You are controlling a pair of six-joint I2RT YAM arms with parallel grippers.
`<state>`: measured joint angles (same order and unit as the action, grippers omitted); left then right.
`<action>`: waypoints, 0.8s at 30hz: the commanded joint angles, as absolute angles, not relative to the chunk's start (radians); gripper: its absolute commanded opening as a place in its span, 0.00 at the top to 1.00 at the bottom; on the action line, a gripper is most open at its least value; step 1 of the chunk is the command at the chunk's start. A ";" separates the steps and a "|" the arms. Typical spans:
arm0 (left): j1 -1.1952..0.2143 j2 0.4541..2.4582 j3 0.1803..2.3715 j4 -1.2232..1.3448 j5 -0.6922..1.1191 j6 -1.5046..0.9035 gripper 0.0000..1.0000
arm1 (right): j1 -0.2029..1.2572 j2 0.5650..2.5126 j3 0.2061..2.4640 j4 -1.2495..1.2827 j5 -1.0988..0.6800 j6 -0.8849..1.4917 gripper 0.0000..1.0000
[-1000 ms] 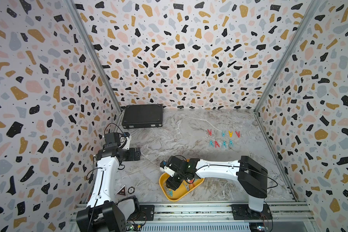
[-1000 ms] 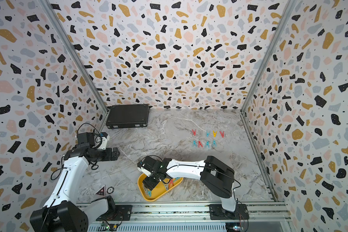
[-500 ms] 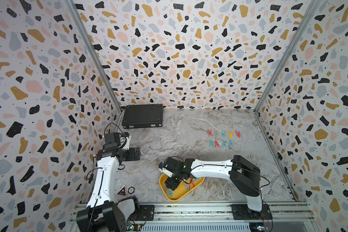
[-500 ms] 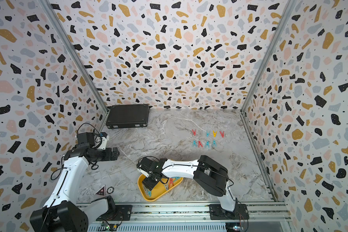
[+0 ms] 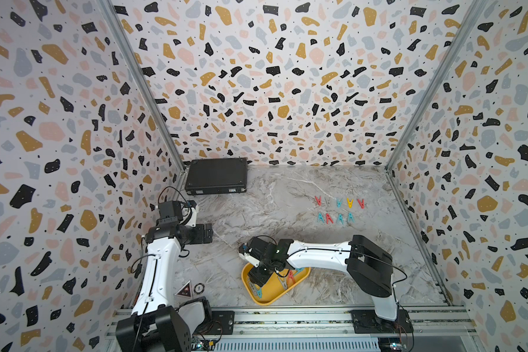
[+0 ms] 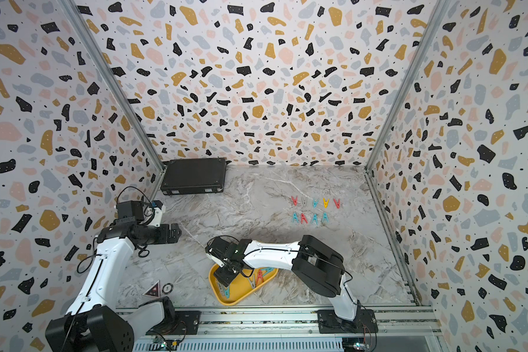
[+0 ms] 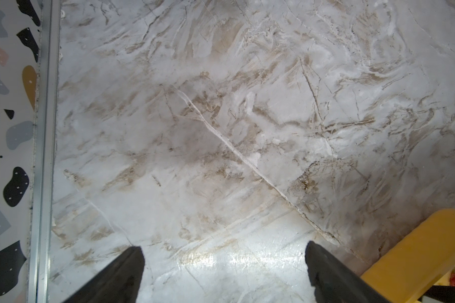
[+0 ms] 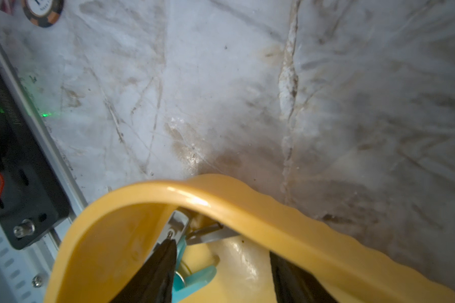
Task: Take the clothespins out of the storage box
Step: Pick up the clothespin from the storage box.
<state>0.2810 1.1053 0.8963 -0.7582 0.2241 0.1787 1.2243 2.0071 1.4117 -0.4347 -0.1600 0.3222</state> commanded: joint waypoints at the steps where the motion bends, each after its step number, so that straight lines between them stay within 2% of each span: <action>1: 0.288 1.093 0.901 -0.747 0.224 0.175 0.00 | 1.227 2.029 1.441 -0.468 -0.137 0.329 0.38; 10: 0.288 1.089 0.901 -0.748 0.227 0.175 0.00 | 1.227 2.006 1.410 -0.491 -0.049 0.360 0.45; 19: 0.288 1.086 0.903 -0.748 0.230 0.177 0.00 | 1.227 1.953 1.357 -0.518 0.013 0.383 0.59; 24: 0.288 1.085 0.901 -0.747 0.229 0.178 0.00 | 1.225 1.941 1.350 -0.525 0.021 0.382 0.60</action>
